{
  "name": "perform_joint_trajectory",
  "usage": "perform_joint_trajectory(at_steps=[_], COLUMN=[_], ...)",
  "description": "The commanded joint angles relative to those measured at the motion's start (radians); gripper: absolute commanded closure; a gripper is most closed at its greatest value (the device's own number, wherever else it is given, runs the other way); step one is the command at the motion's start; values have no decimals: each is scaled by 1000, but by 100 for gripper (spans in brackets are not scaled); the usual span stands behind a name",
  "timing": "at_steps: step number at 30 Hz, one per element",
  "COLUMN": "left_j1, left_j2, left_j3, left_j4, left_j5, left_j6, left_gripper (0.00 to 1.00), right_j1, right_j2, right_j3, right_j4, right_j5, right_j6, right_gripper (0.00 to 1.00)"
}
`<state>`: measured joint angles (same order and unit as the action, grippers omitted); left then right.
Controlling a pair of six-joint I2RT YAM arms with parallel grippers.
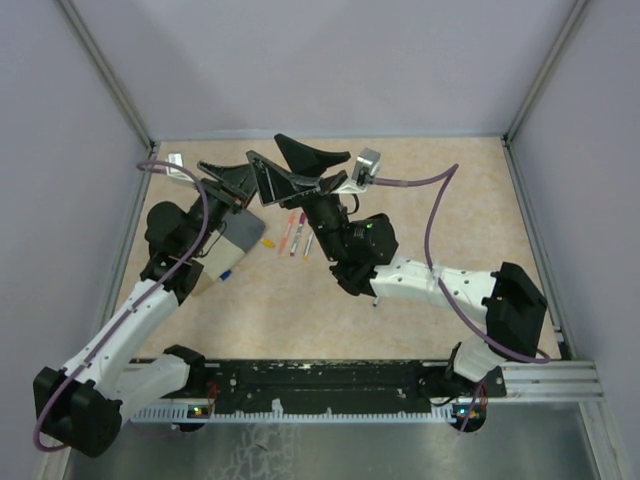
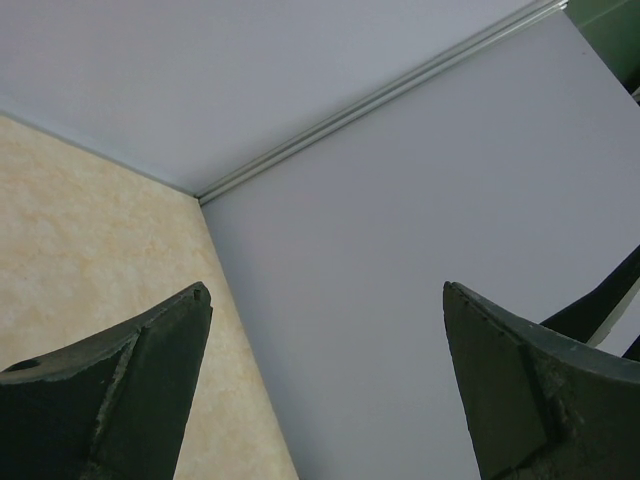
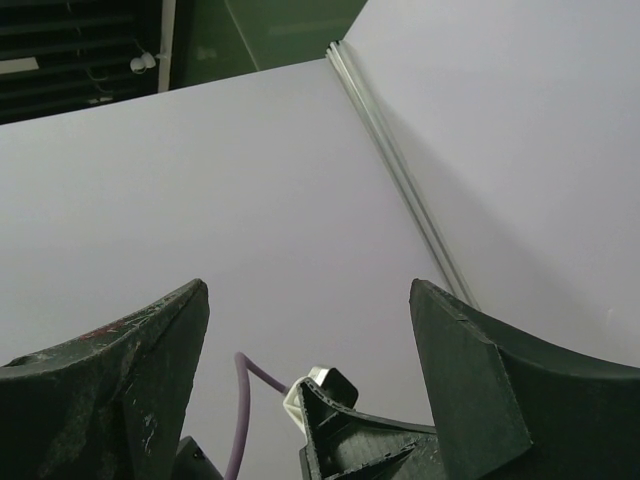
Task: Insert the pens into the pen caps
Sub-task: Pick up the pen from the center of the board.
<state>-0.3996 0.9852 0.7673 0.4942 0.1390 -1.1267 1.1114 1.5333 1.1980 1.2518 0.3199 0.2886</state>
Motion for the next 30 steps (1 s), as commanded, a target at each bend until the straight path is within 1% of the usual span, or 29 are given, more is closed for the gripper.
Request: perform_joint_trajectory(at_steps=[1,6,10,13,19,26,30], left_j1=[20,24,28,30,30,31,30], left_j2=[-38,-85,-121,-128,-144,-132,-110], left_j3=[-18,-51,-74,-85,-82,-92,-100], left_j4=[8,-1,-62,-65,-74,-59,-27], left_j5=[-9,-8,-3,5,-12,-8,-1], left_j6=[-22,-35,-47,-64,-56,-61,-55], left_gripper=[0,1,2,2,2,2,3], right_j1=[14,43,102,127,127,127,127], right_j2=[18,18,17,12,22,22,25], right_j3=[32,4,-25,-29,-16,-37,-66], right_j4=[106,153,189,193,195,222,283], right_j5=[12,24,116,151,149,162,175], right_j6=[-18,-41,-119,-155,-153,-161,-181], right_gripper=[19,19,19,19,19,18,18])
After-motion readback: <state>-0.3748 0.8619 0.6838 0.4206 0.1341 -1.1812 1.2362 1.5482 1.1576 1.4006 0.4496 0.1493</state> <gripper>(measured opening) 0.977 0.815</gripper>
